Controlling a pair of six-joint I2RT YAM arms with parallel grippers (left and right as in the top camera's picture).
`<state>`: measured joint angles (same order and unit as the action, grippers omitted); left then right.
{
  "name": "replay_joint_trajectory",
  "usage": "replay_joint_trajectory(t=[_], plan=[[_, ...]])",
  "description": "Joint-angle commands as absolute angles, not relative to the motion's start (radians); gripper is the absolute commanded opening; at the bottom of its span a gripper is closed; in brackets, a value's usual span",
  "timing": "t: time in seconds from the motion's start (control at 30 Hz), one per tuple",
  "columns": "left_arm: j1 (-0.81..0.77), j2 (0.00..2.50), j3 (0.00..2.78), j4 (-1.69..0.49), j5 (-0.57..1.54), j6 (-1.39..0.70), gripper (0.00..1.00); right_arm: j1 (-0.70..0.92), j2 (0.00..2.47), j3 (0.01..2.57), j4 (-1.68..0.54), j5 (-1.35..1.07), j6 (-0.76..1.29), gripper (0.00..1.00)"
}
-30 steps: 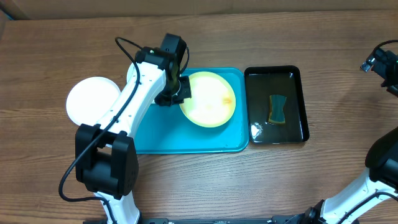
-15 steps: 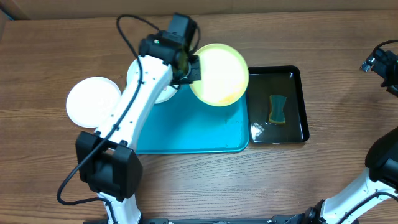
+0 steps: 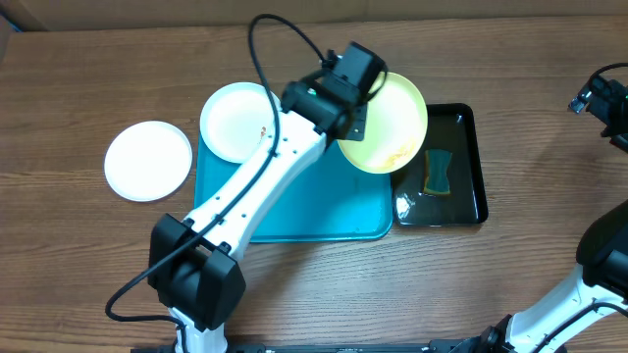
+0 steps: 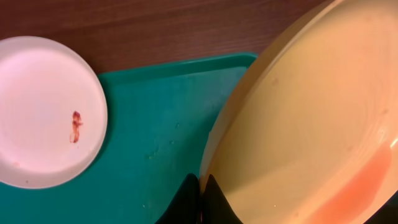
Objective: Clean dirty plates on tray and stack at the side
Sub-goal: 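Carry the yellow plate rightward over the black tray with the left gripper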
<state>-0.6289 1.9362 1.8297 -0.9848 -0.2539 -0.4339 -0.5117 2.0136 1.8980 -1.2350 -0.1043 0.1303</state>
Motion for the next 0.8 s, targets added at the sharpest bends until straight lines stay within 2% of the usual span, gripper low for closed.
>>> replay_joint_trajectory(t=[0.0, 0.77], plan=[[-0.670, 1.948, 1.859, -0.955, -0.379, -0.392, 0.04, -0.512, 2.004, 1.913, -1.232, -0.105, 0.128, 1.00], [-1.011, 1.949, 1.859, -0.756, -0.813, -0.050, 0.04, -0.512, 2.004, 1.913, -1.232, -0.105, 0.128, 1.00]])
